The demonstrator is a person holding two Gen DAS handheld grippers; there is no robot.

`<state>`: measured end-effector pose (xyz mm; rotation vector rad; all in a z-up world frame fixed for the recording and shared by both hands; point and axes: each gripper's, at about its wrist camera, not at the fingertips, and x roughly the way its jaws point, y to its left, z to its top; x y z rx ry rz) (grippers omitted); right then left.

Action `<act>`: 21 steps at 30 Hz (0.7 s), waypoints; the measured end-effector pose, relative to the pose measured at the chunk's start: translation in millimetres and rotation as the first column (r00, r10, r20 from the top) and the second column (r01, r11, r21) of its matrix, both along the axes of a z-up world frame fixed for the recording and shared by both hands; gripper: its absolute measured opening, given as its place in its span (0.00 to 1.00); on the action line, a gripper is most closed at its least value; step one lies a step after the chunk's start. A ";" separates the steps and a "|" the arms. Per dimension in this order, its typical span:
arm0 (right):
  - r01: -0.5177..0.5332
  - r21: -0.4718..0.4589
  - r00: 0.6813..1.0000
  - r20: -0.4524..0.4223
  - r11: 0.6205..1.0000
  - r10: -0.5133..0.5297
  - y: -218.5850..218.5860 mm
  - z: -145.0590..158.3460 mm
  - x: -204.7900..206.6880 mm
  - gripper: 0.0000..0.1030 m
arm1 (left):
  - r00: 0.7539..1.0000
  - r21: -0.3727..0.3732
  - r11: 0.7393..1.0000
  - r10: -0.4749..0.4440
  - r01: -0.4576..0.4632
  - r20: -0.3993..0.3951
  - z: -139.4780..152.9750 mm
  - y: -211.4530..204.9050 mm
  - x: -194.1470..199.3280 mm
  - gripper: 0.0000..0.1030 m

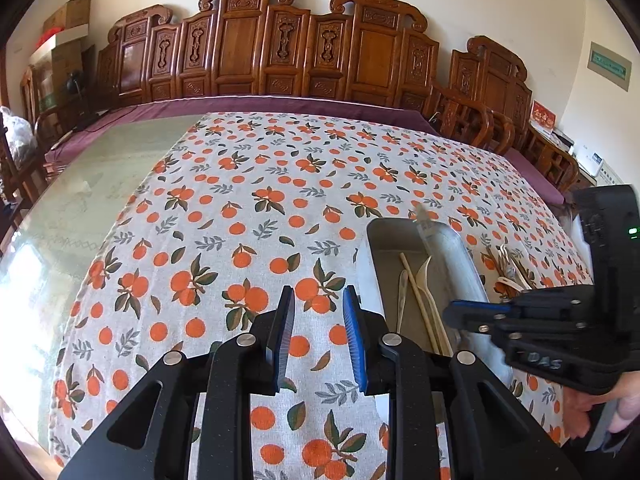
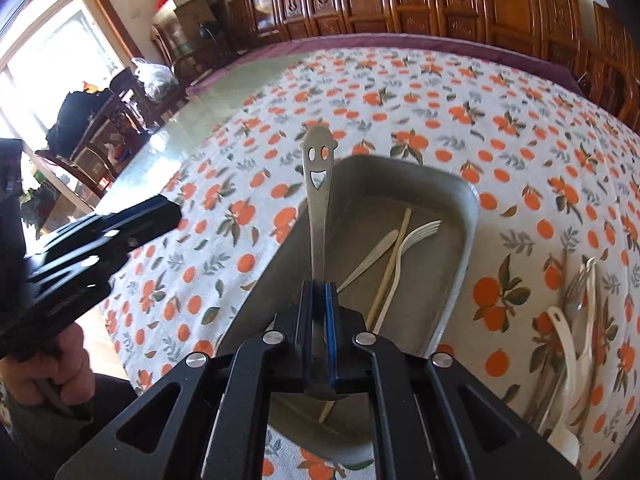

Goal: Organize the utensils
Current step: 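Lower the smiley-face spoon into the tray and open the right tool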

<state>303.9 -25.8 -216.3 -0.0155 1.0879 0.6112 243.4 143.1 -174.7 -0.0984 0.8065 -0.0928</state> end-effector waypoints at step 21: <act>0.011 -0.084 1.000 0.009 0.996 -0.010 1.0 -24.9 15.4 0.06 | 1.000 0.001 1.000 -0.029 0.029 -0.009 -4.4 -11.8 2.0 0.22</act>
